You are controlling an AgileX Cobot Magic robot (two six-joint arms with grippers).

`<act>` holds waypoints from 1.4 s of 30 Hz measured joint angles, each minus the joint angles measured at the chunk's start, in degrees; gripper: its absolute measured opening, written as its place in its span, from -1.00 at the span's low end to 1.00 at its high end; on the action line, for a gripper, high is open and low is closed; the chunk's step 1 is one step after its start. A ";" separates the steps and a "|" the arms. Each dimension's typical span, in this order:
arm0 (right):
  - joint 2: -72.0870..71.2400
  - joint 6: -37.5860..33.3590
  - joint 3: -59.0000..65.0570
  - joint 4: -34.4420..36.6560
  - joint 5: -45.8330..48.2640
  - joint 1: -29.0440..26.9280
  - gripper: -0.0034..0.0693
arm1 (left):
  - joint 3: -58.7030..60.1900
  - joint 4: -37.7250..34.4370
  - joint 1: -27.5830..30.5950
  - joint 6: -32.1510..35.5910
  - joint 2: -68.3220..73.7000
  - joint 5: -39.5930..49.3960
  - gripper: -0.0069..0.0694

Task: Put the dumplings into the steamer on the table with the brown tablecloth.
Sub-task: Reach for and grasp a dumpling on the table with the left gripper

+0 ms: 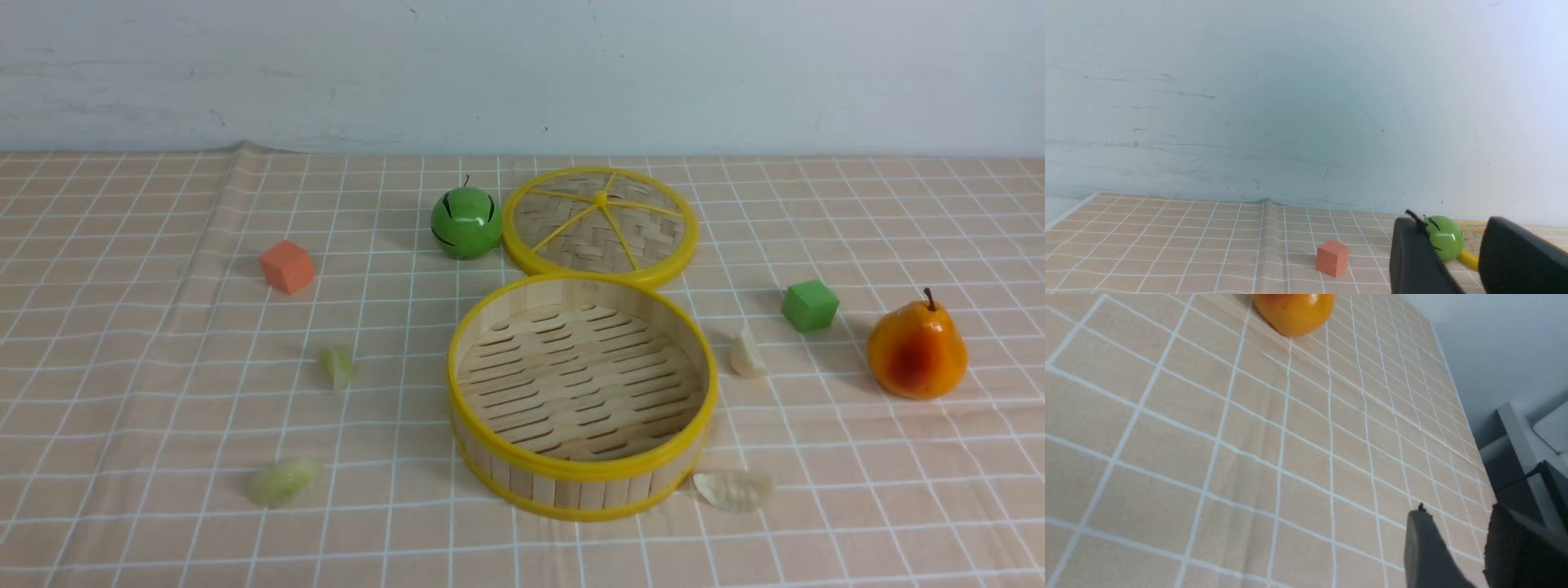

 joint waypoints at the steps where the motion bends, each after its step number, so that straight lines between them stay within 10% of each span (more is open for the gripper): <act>1: 0.00 0.00 0.00 -1.04 0.11 0.00 -0.27 | 0.00 0.00 0.00 0.00 0.00 -0.05 -0.19; 20: 0.00 1.12 0.57 -8.79 -1.97 0.00 -0.25 | 0.00 0.00 0.00 -16.54 0.00 -0.05 -0.19; 42: 0.00 11.96 0.67 -26.04 -71.84 0.00 -0.25 | 0.00 -0.17 0.00 -27.70 0.00 -8.80 -0.19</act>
